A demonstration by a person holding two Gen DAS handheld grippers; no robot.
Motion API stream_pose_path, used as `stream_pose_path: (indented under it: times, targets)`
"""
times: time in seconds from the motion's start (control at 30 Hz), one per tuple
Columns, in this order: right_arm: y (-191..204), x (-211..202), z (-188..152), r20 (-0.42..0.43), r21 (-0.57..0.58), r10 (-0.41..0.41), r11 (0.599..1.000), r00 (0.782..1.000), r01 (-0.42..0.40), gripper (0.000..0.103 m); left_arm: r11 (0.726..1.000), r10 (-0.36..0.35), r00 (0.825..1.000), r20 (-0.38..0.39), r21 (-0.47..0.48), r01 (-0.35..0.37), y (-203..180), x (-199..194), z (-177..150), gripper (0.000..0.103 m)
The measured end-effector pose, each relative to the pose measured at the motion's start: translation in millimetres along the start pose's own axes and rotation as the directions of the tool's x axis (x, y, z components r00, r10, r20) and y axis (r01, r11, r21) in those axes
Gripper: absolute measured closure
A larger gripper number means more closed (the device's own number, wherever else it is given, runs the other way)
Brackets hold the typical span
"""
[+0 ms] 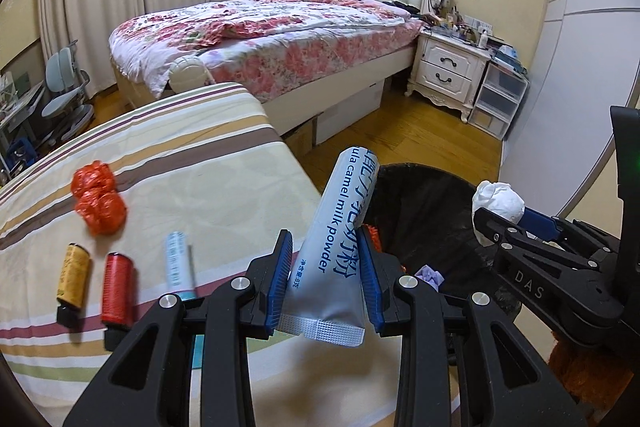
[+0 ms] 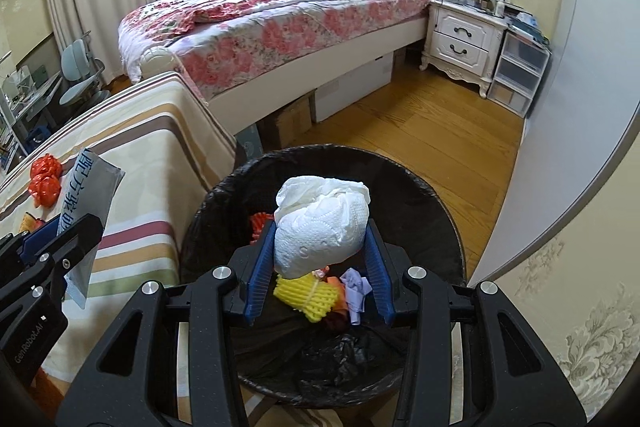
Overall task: Collect trash
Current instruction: 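Carry the milk-powder tube and white bag with both tools over the bin, then open both tools to drop the tube and bag into the bin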
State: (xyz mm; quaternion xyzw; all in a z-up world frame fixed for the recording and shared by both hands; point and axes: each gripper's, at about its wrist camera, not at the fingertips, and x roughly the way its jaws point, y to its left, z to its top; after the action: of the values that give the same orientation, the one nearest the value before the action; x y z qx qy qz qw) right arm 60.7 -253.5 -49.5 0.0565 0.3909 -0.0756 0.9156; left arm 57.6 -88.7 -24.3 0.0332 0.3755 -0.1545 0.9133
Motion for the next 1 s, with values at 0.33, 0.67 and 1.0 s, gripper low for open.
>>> stream_pose_path:
  times: [0.33,0.67,1.0]
  targets:
    - [-19,13,5,-0.014,0.022,-0.004,1.0,1.0,0.004,0.061,0.999,0.007,1.0,-0.021,0.036,-0.006,-26,25,8,0.069]
    - [-30,22,7,-0.022,0.041,-0.004,0.999,1.0,0.005,0.061,0.998,0.01,0.999,-0.035,0.054,-0.008,-38,37,13,0.069]
    - [-33,24,5,-0.026,0.051,-0.006,0.999,1.0,0.007,0.061,0.998,0.012,0.999,-0.048,0.055,-0.009,-40,43,14,0.069]
